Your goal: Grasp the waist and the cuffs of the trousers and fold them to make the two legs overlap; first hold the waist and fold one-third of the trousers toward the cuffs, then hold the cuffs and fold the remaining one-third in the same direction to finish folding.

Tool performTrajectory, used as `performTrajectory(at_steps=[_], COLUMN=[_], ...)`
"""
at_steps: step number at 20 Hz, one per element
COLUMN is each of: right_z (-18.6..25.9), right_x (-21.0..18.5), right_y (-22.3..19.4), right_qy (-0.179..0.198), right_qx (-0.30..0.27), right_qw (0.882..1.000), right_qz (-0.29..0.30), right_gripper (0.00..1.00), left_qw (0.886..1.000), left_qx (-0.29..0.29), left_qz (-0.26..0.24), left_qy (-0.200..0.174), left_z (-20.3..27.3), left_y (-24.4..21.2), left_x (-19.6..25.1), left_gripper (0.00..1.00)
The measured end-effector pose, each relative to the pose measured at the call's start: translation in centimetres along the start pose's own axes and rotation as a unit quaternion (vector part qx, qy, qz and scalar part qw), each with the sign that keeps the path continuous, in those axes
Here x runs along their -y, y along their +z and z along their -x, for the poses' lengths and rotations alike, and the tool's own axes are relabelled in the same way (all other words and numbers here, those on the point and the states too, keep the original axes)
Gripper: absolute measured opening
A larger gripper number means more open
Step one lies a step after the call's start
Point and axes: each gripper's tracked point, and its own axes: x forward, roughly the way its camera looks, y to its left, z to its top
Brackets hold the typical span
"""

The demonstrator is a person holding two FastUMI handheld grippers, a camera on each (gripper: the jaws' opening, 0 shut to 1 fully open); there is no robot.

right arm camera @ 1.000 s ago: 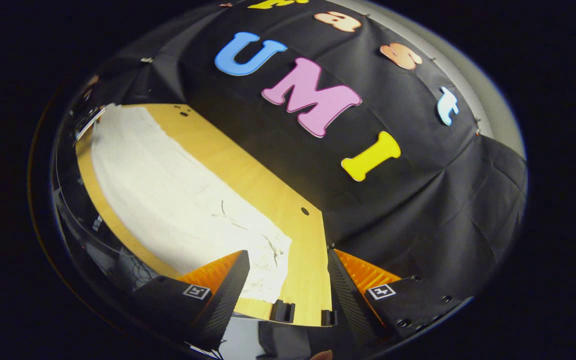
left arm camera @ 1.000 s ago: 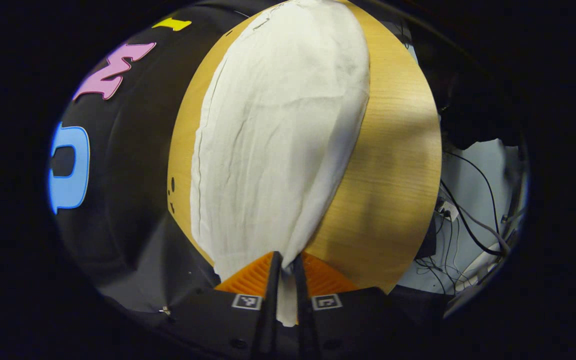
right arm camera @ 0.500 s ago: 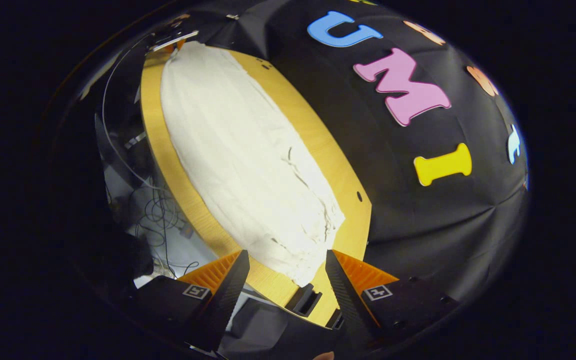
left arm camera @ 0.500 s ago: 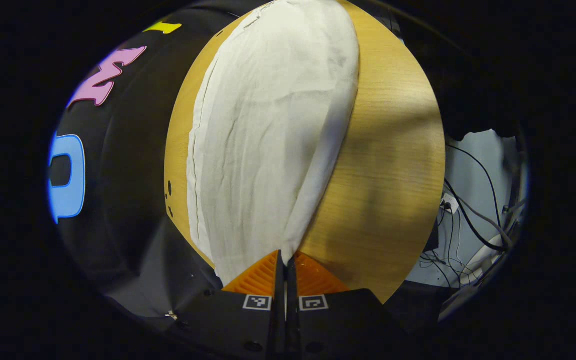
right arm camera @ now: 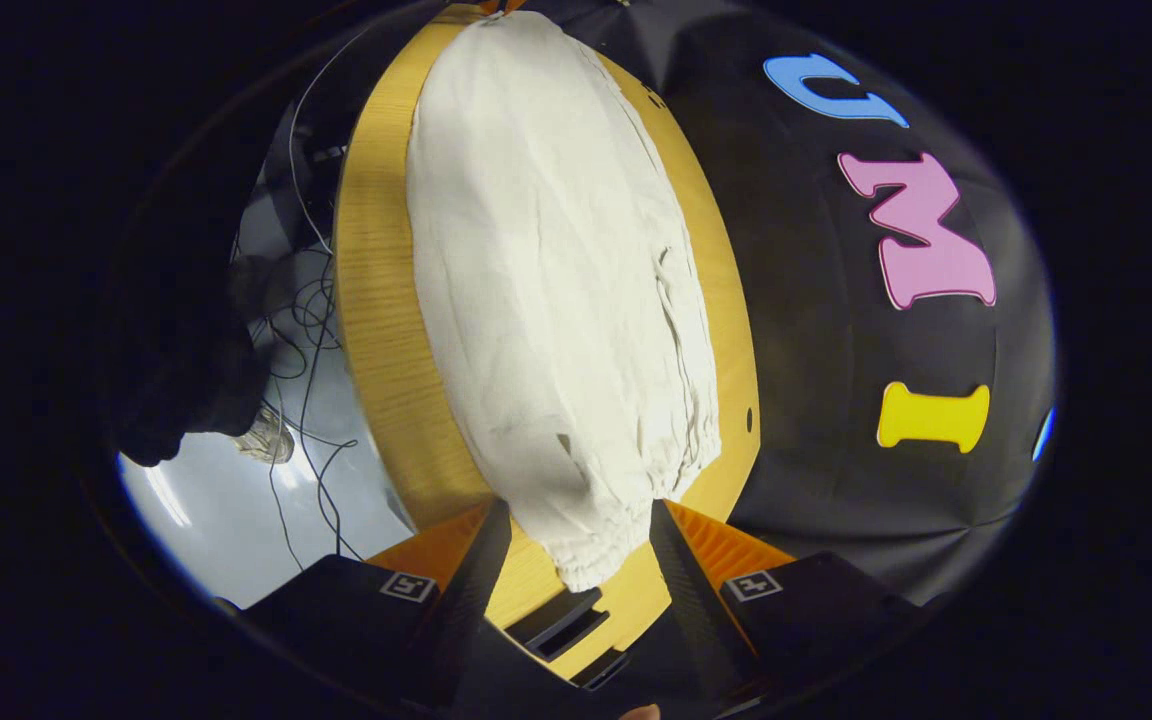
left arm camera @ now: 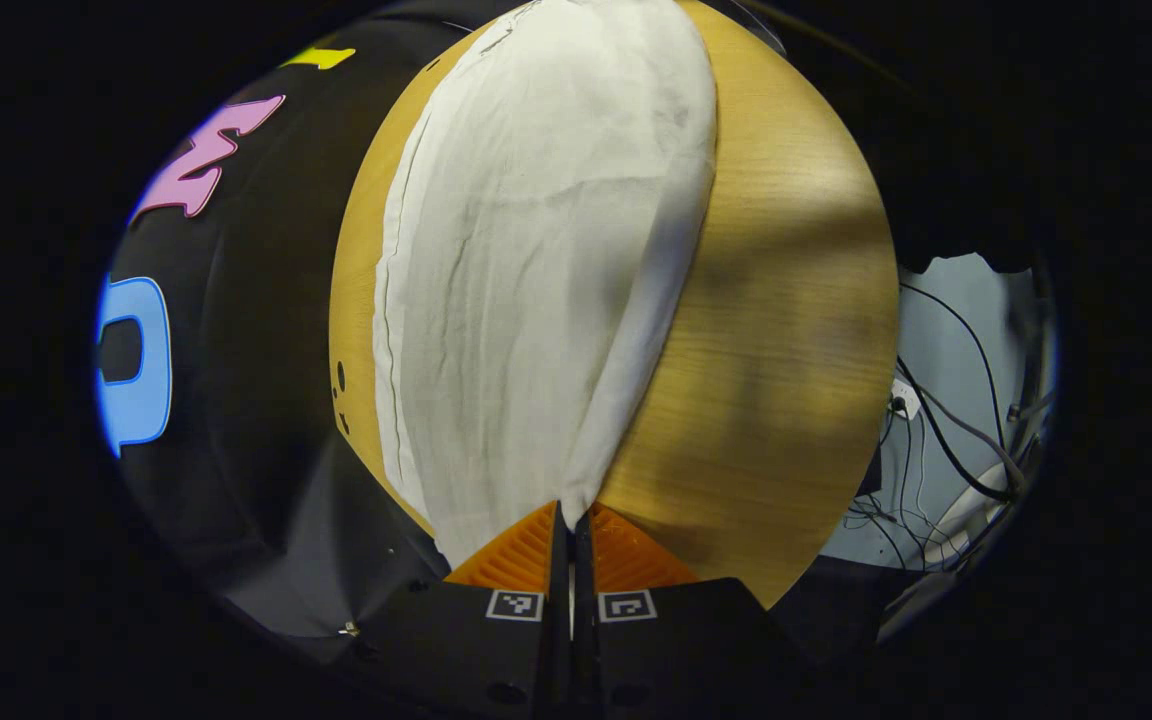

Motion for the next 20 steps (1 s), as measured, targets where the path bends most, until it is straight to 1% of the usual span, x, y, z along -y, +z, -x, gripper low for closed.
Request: performTrajectory(at_steps=[2, 4, 5, 6, 7, 8, 10, 11, 12, 14, 16, 18, 20], right_z=[-1.4, -2.8, -3.2, -3.6, -3.8, -3.5, -2.8, -2.7, -2.2, -0.6, 0.4, 0.7, 0.9], right_x=[0.7, 1.0, 0.5, -0.3, -0.2, -0.3, -0.4, 0.1, 1.2, 3.2, 5.6, 8.0, 9.6], right_y=[0.1, 0.1, 0.0, -0.2, -0.4, -0.2, -0.3, -0.4, -0.1, 1.0, 1.8, 2.4, 2.8], right_qy=[-0.003, 0.002, 0.016, 0.033, 0.034, 0.040, 0.055, 0.048, 0.029, -0.010, -0.041, -0.066, -0.078], right_qx=[0.000, -0.007, -0.013, -0.021, -0.025, -0.023, -0.027, -0.032, -0.027, -0.016, -0.009, -0.005, -0.003], right_qw=[1.000, 1.000, 1.000, 0.999, 0.999, 0.999, 0.998, 0.998, 0.999, 0.999, 0.997, 0.993, 0.990], right_qz=[-0.004, -0.006, -0.009, -0.013, -0.004, -0.002, -0.024, -0.030, -0.032, -0.047, -0.071, -0.094, -0.117], right_gripper=[0.82, 0.72, 0.59, 0.37, 0.16, 0.09, 0.07, 0.06, 0.06, 0.05, 0.05, 0.05, 0.05], left_qw=[1.000, 1.000, 1.000, 1.000, 1.000, 0.999, 0.998, 0.998, 0.998, 0.997, 0.993, 0.988, 0.984], left_qx=[-0.002, -0.001, -0.003, -0.002, 0.000, 0.003, 0.007, 0.011, 0.015, 0.031, 0.043, 0.054, 0.057], left_qz=[0.006, 0.008, 0.009, 0.014, 0.024, 0.038, 0.062, 0.064, 0.064, 0.073, 0.106, 0.139, 0.161], left_qy=[0.003, 0.005, 0.007, 0.008, 0.007, 0.005, -0.003, -0.008, -0.007, 0.019, 0.031, 0.043, 0.059], left_z=[0.0, -0.1, -0.1, -0.1, -0.2, -0.2, -0.1, -0.1, 0.0, 0.3, 0.8, 1.3, 1.4], left_y=[0.1, 0.0, 0.0, 0.0, 0.1, 0.1, 0.2, 0.3, 0.2, 0.5, 0.1, -0.2, -0.5], left_x=[0.0, -0.1, 0.0, -0.1, -0.1, -0.1, -0.1, 0.0, -0.2, -1.3, -3.0, -4.9, -7.5], left_gripper=[0.06, 0.06, 0.06, 0.06, 0.06, 0.06, 0.06, 0.05, 0.06, 0.05, 0.05, 0.05, 0.05])
